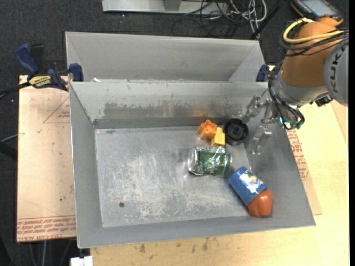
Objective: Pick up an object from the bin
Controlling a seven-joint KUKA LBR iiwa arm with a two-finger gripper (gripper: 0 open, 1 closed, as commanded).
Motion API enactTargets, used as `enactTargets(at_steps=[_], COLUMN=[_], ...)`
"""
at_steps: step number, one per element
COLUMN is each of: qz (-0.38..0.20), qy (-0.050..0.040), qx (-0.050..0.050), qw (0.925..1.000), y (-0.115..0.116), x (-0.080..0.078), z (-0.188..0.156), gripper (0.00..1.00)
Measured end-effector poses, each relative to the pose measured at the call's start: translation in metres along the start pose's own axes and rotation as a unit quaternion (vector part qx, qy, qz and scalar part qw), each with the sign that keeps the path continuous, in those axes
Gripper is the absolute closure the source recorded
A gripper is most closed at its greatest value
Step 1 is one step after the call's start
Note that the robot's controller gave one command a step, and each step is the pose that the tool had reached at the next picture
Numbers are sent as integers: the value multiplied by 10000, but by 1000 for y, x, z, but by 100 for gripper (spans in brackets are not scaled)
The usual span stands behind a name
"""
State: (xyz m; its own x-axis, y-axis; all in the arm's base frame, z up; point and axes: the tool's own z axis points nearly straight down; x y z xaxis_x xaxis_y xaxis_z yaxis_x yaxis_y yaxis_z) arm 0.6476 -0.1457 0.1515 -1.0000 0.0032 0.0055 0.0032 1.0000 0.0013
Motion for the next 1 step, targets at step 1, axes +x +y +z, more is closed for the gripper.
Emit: enactTargets(at_steps=[1], qz=[-9], qy=[-40], qx=[7], qw=[10000], y=[0], x=[-2], z=[-5], gripper=[0])
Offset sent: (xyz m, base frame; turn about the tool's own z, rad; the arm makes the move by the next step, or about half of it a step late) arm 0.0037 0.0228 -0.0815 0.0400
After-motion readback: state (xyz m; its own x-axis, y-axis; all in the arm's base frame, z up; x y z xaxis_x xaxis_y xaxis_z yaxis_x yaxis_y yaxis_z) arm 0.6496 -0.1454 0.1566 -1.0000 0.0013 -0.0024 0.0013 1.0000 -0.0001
